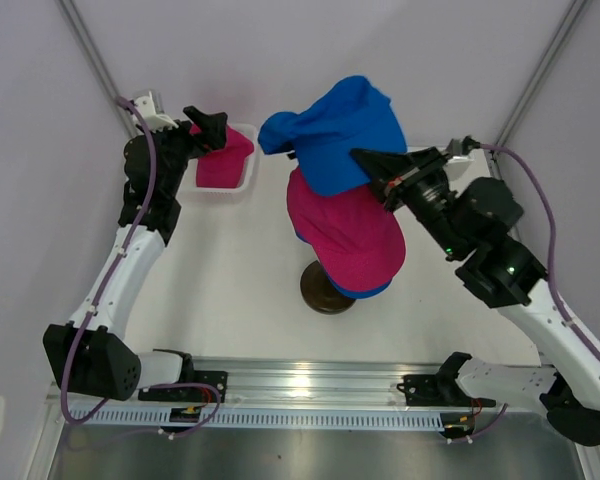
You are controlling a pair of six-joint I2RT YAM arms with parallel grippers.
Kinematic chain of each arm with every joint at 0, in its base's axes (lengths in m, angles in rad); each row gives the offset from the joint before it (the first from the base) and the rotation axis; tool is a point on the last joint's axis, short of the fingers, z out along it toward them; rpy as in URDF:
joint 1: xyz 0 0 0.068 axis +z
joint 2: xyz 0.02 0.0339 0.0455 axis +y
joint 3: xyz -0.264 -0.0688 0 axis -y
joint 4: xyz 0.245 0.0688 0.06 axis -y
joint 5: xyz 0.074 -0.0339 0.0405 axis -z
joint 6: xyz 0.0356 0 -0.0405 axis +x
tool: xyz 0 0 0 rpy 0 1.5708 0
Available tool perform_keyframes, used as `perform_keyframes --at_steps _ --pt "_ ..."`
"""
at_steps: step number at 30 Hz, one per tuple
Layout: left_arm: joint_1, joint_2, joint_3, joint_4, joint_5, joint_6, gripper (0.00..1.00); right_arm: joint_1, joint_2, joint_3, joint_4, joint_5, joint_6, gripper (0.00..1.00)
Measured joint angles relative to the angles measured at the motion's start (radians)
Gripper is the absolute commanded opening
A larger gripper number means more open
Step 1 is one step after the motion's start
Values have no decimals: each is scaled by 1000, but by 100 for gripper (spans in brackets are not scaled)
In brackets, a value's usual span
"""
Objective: Stack the hats
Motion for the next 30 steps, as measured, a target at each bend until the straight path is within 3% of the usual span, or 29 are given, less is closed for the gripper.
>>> perform_keyframes --at_steps 6,13,22,30 --pt "0 -13 -37 2 0 0 99 19 75 -43 -16 18 -42 0" --pt "0 -33 -43 4 0 0 100 19 93 32 0 20 -105 0" --pt "0 -33 -43 5 0 -1 100 26 -105 -194 -27 16 38 0" --pt "0 -30 -43 24 16 -22 99 40 -172 -201 -105 -18 43 0"
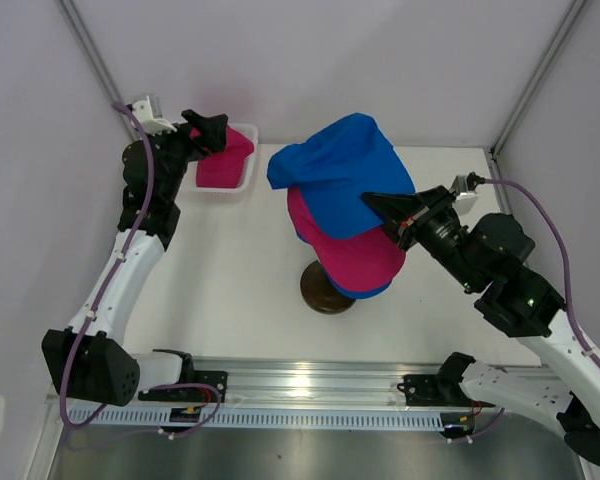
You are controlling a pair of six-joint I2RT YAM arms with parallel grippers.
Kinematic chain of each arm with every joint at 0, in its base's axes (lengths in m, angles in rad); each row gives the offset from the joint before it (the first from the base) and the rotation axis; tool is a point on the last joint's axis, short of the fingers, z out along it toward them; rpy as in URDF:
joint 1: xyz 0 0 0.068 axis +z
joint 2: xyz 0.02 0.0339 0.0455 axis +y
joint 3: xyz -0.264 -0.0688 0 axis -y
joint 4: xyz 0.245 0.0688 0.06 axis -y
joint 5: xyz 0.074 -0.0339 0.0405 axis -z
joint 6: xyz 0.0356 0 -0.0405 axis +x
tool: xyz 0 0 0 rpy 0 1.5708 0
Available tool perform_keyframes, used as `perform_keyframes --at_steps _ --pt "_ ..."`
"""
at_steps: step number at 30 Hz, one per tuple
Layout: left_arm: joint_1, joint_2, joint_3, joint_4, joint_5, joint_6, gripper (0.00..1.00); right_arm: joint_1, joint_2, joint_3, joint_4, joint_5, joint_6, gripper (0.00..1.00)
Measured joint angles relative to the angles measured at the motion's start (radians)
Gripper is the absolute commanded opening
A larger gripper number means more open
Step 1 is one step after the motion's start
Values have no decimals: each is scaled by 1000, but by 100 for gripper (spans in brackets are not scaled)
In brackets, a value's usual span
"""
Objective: Stack the hats
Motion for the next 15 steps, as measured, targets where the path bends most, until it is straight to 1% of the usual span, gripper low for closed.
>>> perform_keyframes --at_steps 9,15 --pt "0 0 -21 29 8 -12 99 4 -94 -6 -103 -35 -14 0" --pt "0 0 -34 33 9 -15 99 4 -196 -108 -140 -78 13 0"
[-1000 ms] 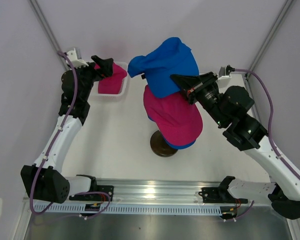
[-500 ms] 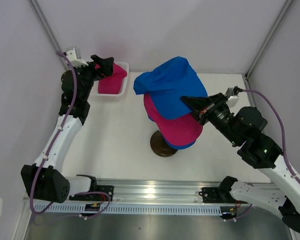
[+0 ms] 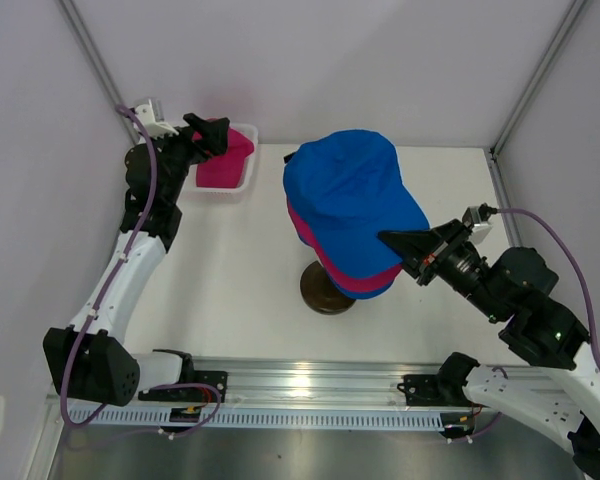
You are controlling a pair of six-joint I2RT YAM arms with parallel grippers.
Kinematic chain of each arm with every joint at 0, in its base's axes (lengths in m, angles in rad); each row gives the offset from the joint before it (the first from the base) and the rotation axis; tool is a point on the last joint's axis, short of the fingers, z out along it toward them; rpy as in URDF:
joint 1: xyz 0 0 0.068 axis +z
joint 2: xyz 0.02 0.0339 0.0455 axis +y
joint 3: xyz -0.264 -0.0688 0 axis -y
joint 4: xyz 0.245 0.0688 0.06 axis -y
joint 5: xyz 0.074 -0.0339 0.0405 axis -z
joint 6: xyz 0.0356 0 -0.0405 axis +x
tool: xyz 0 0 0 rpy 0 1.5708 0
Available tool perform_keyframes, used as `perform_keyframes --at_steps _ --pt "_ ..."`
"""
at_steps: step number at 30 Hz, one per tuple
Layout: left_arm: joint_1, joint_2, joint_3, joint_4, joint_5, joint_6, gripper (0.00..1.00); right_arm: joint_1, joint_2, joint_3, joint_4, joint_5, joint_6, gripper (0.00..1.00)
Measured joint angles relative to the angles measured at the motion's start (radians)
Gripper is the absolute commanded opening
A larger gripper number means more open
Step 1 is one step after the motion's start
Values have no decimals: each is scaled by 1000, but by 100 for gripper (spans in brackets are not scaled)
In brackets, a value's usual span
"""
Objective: Stack the hats
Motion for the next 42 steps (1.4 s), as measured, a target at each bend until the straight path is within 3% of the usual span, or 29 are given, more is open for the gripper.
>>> perform_keyframes --at_steps 10,15,18,22,23,26,31,36,42 --pt "0 0 -1 13 11 0 100 0 -29 -45 -56 -27 19 0" --pt "-4 0 -1 13 15 2 100 2 -125 -129 -74 -10 37 1" --pt "-5 0 -1 13 15 3 99 4 -192 -218 -47 -10 56 10" --pt "-9 0 -1 13 16 3 100 5 -202 -263 -47 -18 49 40" --pt "-9 0 -1 12 17 4 100 5 -193 -262 -58 -18 31 54" --pt "-13 0 -1 11 24 10 100 5 -125 -211 -136 -16 -42 74" --pt "-18 0 -1 6 51 25 99 4 14 -14 -280 42 -199 82" --pt "-20 0 0 -10 51 55 99 3 78 211 -478 241 -331 89" --pt "-20 0 17 -48 37 82 99 -1 72 268 -617 385 -410 94"
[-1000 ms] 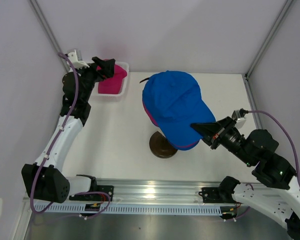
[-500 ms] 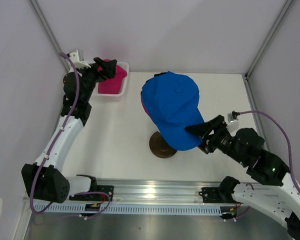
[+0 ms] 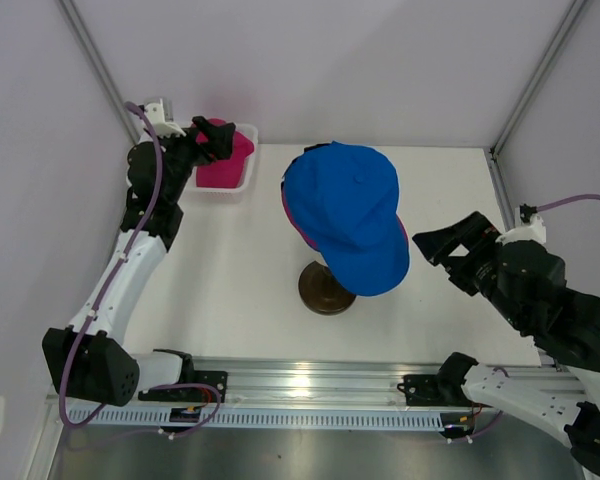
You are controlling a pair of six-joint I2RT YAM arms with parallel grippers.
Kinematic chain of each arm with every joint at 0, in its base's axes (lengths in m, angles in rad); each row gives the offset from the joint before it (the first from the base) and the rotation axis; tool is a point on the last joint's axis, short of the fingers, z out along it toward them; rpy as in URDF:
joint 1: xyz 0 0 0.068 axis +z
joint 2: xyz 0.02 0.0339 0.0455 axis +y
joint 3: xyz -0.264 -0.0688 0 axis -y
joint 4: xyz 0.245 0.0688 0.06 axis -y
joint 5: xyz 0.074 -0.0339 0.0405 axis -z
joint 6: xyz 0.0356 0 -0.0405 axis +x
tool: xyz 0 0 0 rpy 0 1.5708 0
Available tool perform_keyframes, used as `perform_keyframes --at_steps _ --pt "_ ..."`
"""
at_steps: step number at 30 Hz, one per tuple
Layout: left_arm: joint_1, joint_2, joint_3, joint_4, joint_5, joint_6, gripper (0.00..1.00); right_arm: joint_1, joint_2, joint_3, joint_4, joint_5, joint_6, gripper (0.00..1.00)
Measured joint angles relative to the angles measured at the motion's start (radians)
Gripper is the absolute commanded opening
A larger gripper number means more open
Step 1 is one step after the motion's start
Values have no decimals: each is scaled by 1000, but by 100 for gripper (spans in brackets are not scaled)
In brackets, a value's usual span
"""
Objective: Stack the hats
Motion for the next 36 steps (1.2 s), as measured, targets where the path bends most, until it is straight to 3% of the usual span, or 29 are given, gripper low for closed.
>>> perform_keyframes --at_steps 6,9,12,15,18,21,25,36 --pt "0 20 26 -14 -53 42 100 -21 55 -66 -52 37 -64 95" --pt "10 42 39 -29 -106 51 100 -103 89 -68 -12 50 -175 95" --pt "47 88 62 -58 -111 49 99 -353 145 -42 74 -43 -319 95" --pt "75 194 170 -135 -107 50 99 -665 251 3 214 -255 -404 94" --pt "90 419 462 -301 -82 68 99 -857 391 37 380 -481 -459 94" --pt "96 644 753 -442 -69 97 100 -892 524 46 500 -584 -506 95" --pt "111 844 961 -553 -57 109 100 -888 647 37 583 -681 -538 96" --pt "195 1049 1047 -667 13 155 99 -892 748 6 726 -754 -547 97"
